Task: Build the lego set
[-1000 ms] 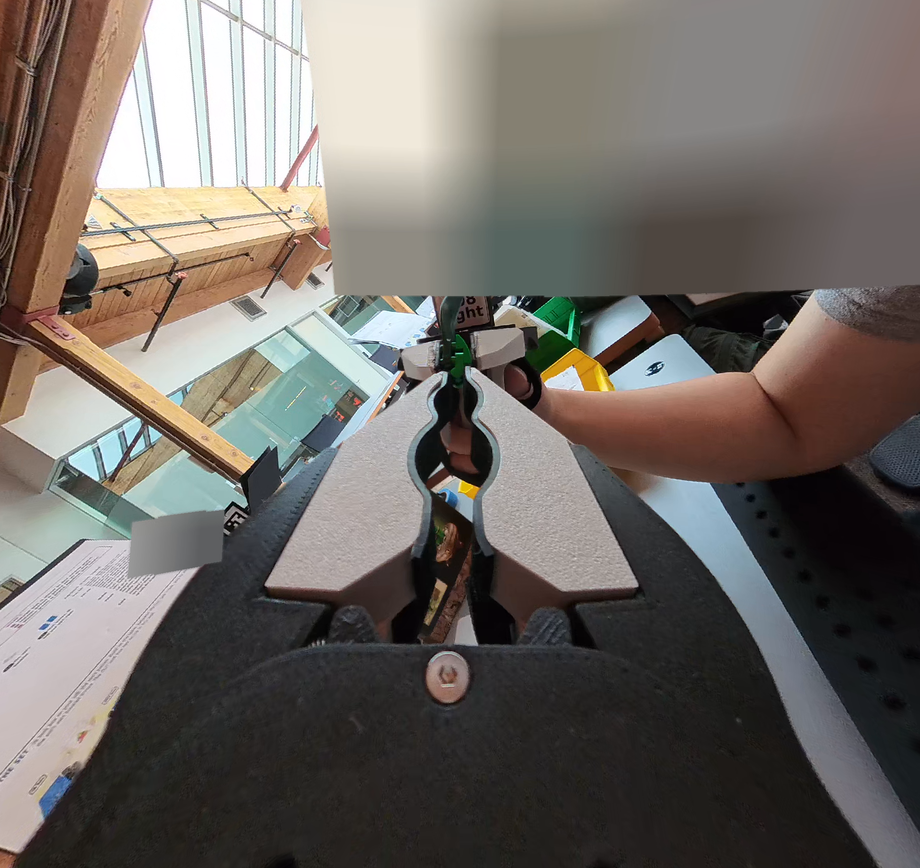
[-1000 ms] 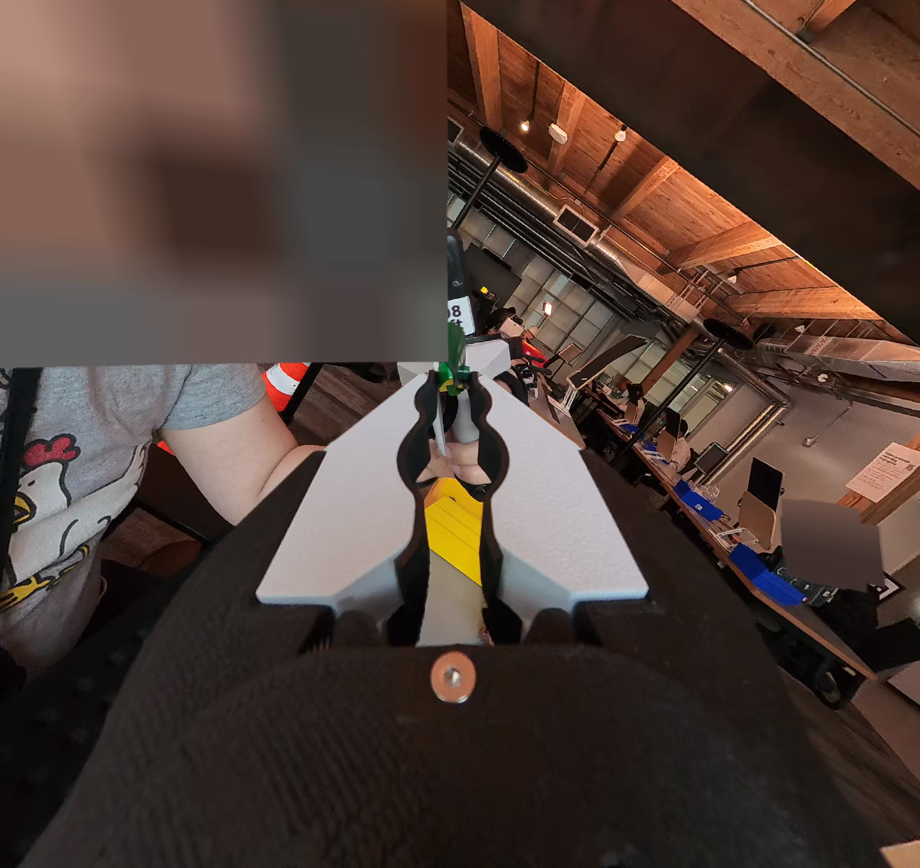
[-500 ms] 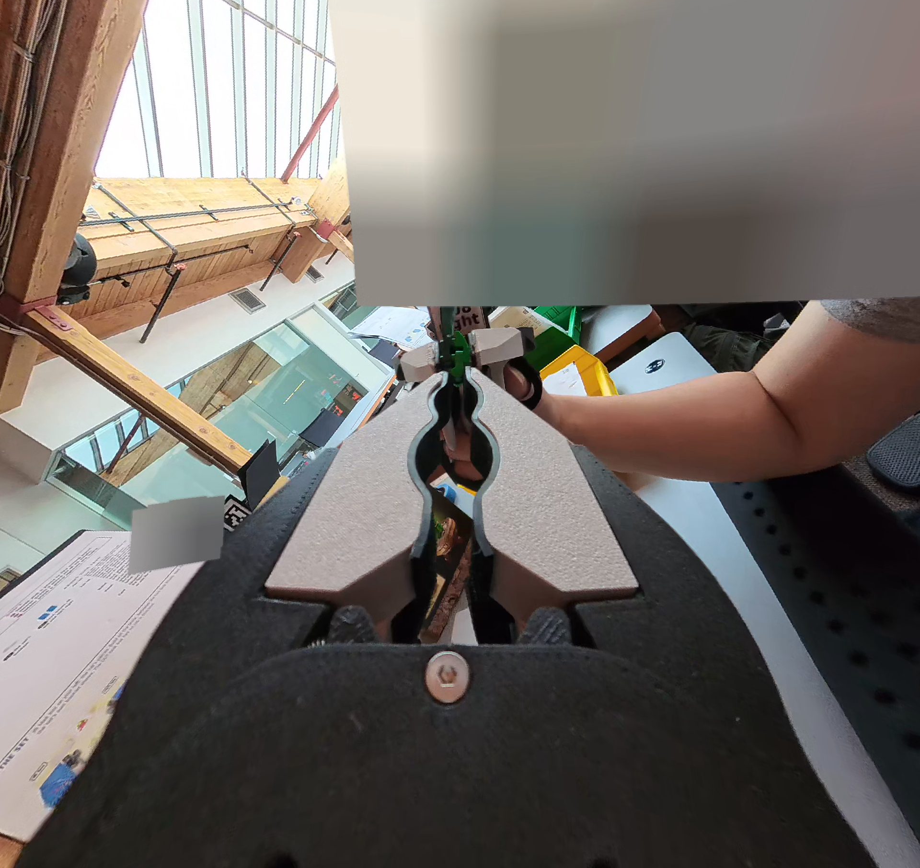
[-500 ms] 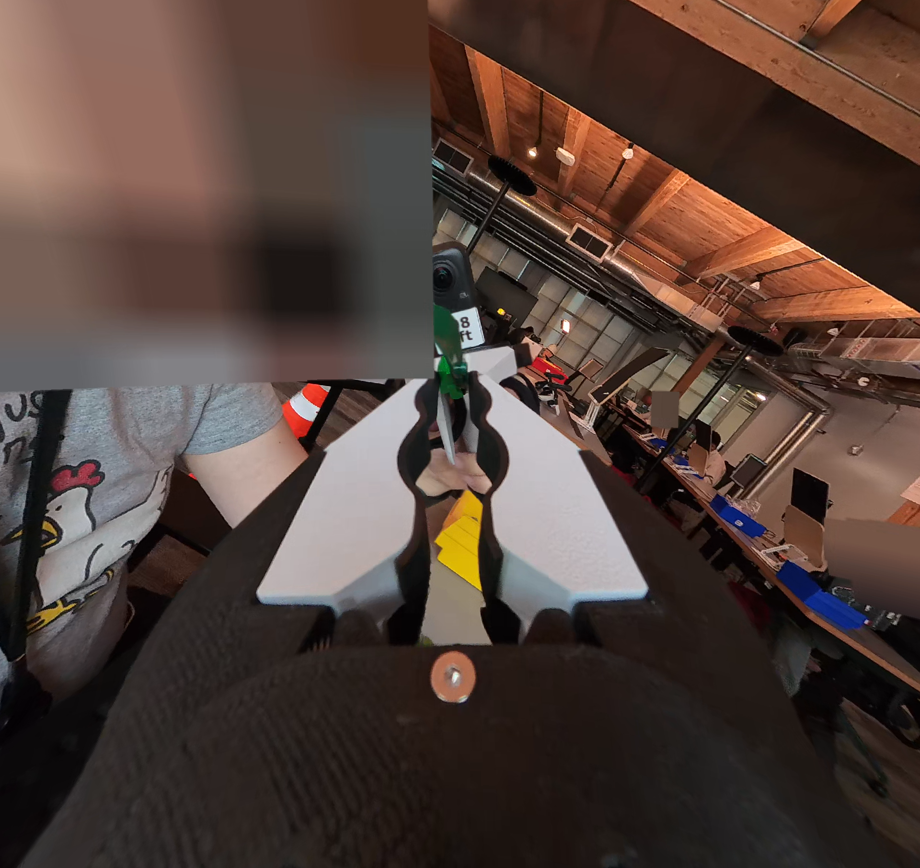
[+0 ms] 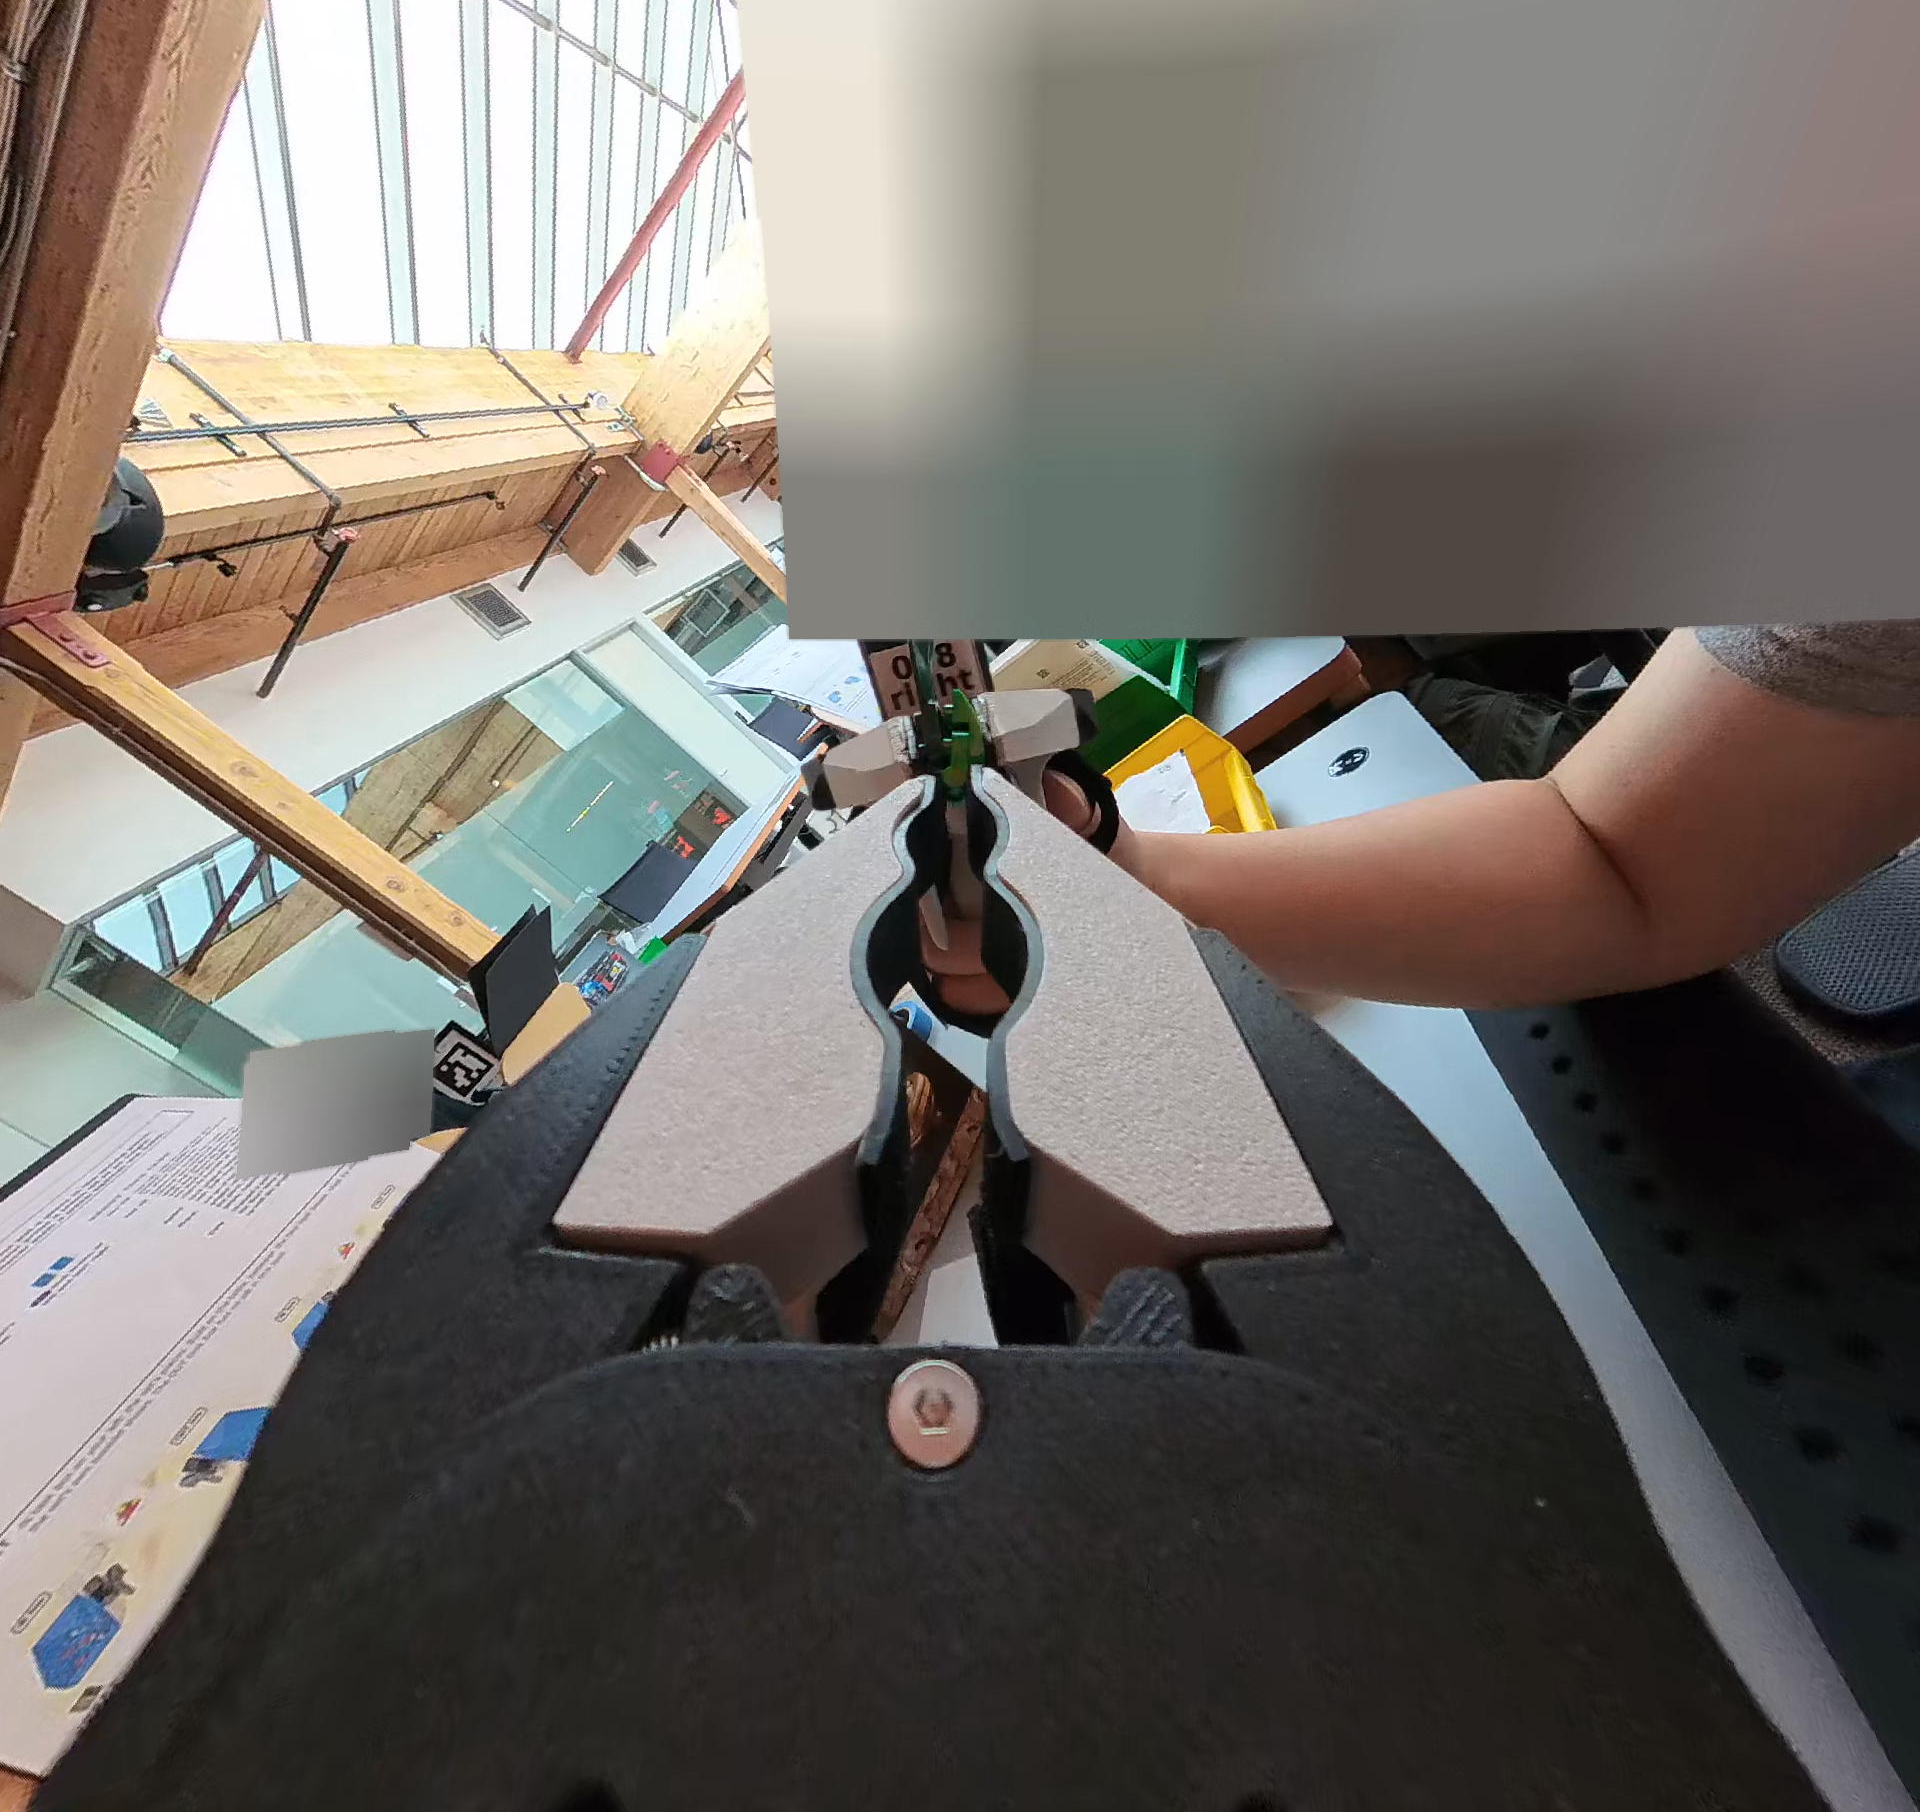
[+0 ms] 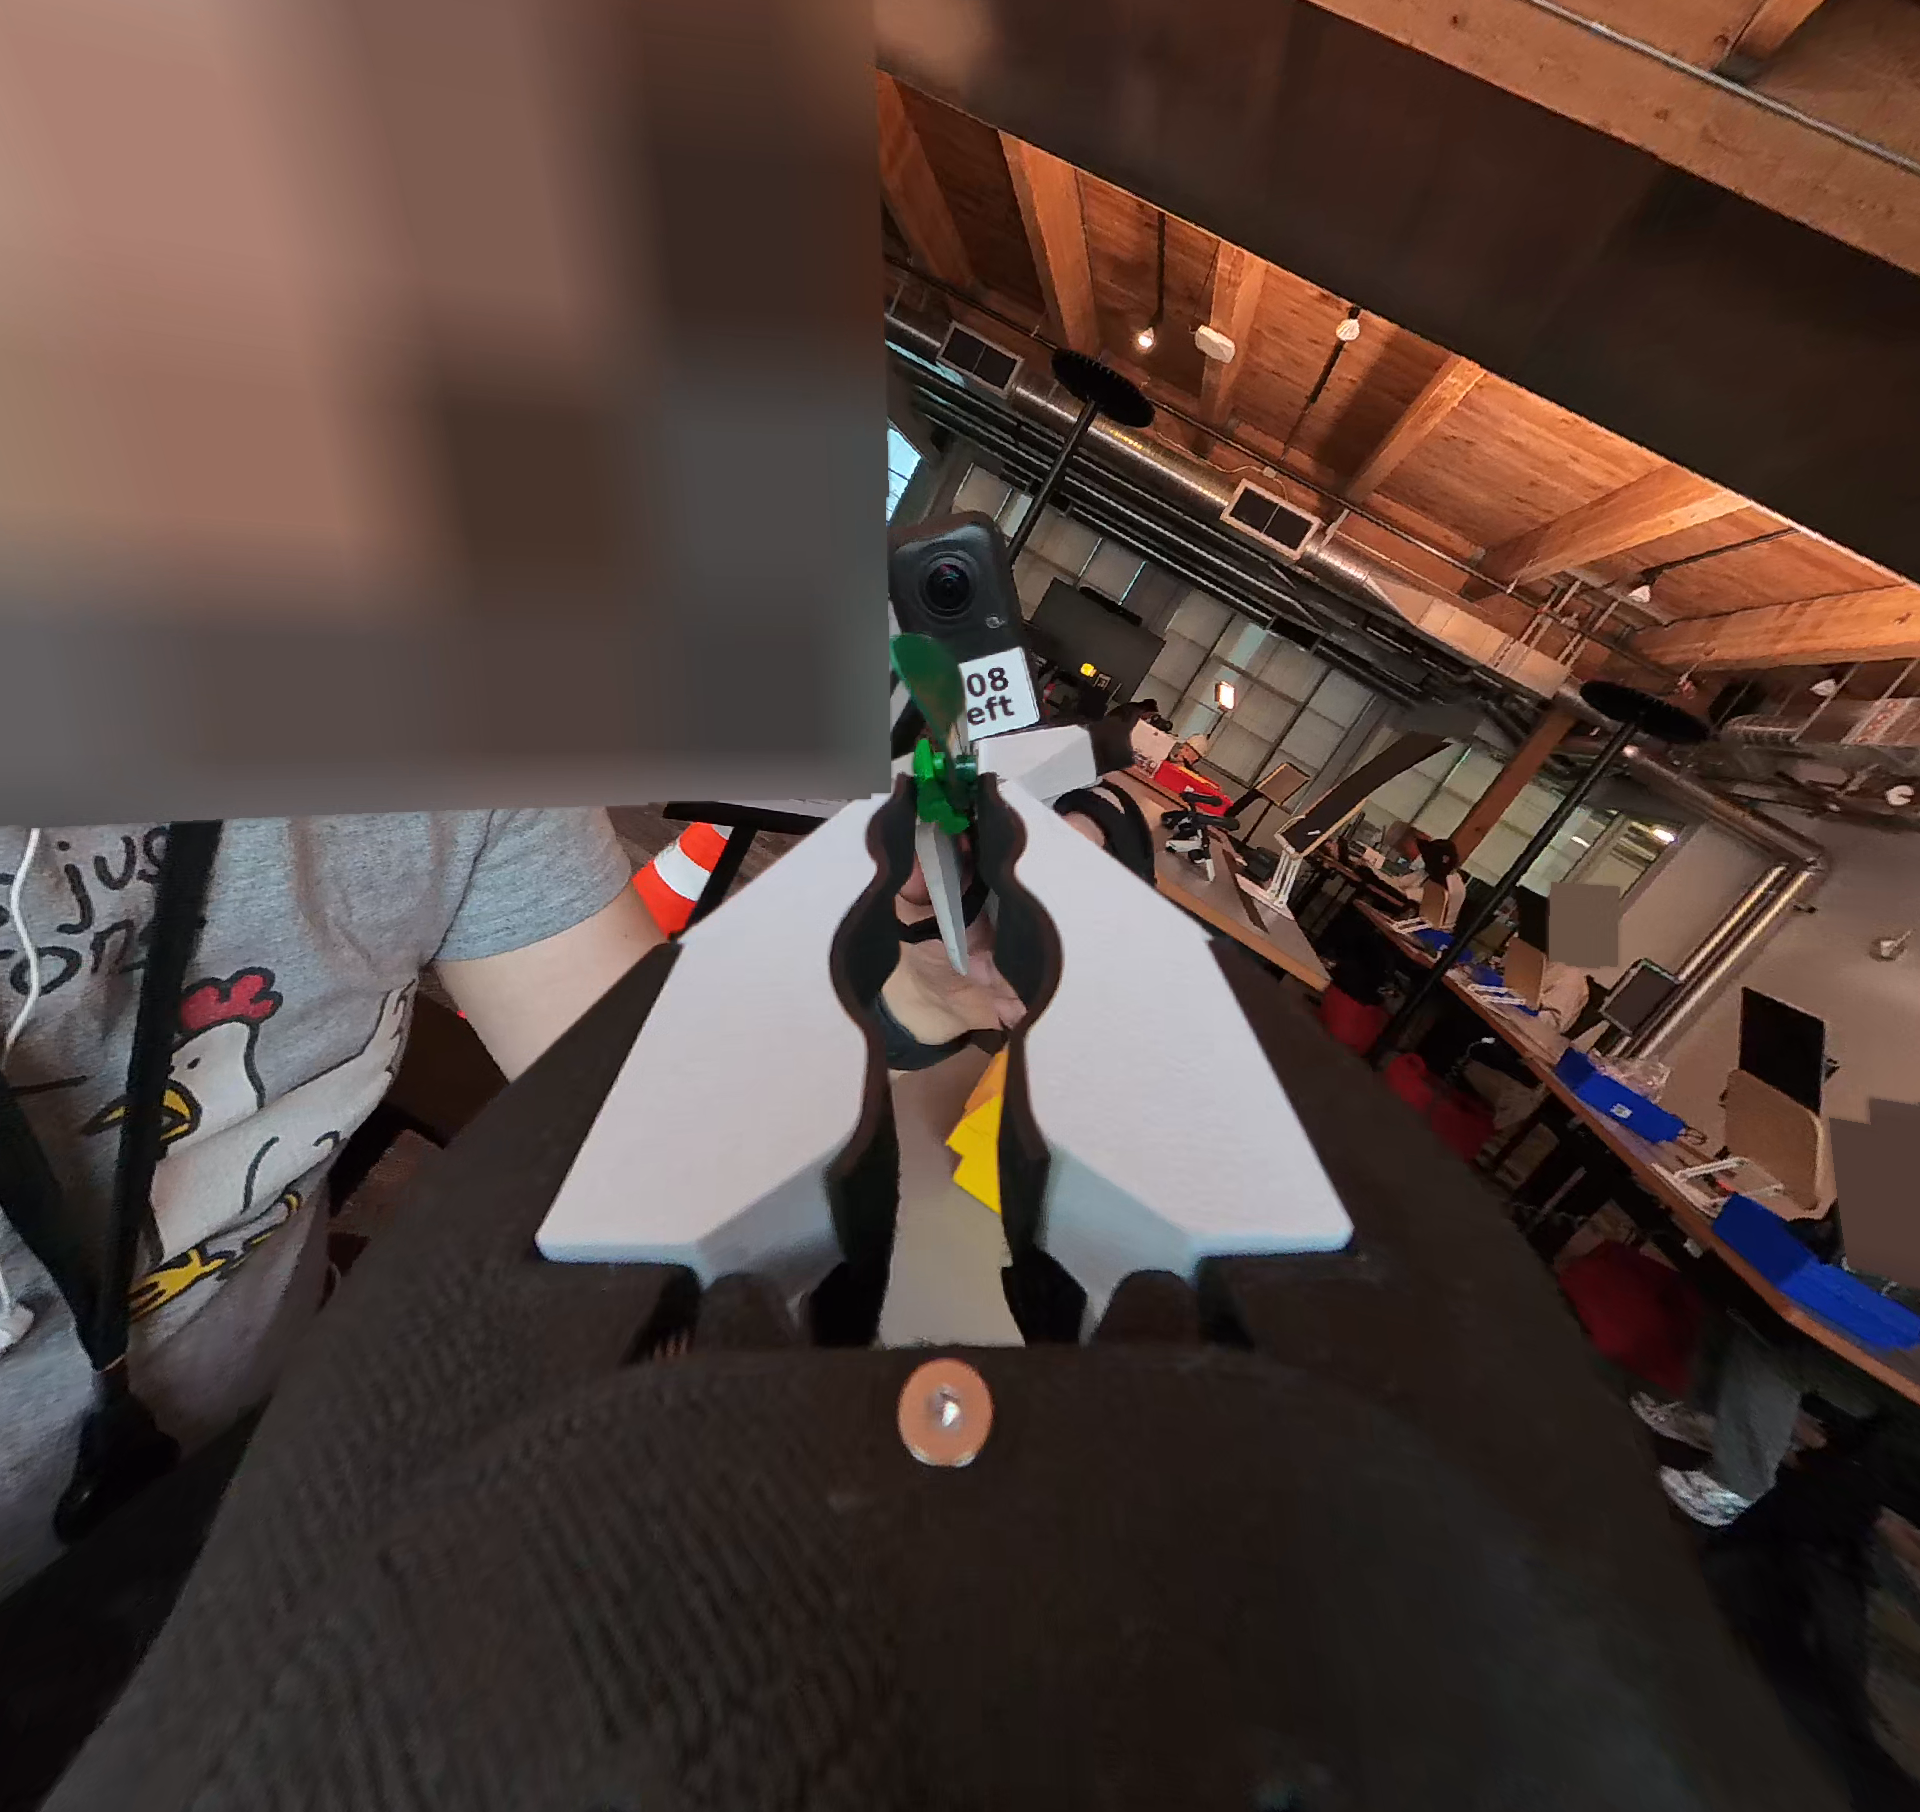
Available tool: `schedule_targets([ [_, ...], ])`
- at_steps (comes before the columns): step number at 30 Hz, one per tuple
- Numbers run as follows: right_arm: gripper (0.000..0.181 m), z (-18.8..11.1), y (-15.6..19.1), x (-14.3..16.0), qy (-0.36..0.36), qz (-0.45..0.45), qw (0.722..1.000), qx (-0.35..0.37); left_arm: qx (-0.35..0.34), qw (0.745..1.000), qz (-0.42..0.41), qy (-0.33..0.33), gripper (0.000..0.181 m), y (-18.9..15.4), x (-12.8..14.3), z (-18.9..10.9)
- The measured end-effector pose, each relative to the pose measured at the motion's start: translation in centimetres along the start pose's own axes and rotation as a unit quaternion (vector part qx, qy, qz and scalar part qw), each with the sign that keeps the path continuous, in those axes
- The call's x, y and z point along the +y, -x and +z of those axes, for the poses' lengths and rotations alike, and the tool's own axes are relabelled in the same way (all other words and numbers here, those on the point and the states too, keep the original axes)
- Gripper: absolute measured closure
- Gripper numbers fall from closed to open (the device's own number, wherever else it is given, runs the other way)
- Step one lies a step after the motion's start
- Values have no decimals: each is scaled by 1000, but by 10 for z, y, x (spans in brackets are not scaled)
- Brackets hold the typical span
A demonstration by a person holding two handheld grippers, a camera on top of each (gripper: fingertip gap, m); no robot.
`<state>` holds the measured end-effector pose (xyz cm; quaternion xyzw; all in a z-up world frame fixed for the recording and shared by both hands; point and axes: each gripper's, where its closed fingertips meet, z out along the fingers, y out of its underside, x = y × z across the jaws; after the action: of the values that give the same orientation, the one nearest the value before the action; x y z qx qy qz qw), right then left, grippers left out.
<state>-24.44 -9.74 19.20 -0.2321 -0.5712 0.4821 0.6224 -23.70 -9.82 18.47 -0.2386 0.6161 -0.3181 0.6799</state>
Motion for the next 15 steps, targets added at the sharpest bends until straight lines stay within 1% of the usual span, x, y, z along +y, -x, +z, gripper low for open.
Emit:
schedule_targets([
  [1,171,0,1,0,3,-7,1000,0,3,1000,-2,-3,180,-1,-1,0],
  [7,172,2,4,-1,17,-34,999,5,18,1000,-23,-11,180,-3,-3,0],
  [11,171,1,4,0,22,-36,999,5,22,999,-28,-13,180,-3,-2,0],
  [13,171,1,1,1,29,-26,999,12,16,1000,-25,-8,180,-1,-1,0],
  [15,171,1,0,2,35,4,999,8,13,1000,-22,-6,180,0,1,-1],
])
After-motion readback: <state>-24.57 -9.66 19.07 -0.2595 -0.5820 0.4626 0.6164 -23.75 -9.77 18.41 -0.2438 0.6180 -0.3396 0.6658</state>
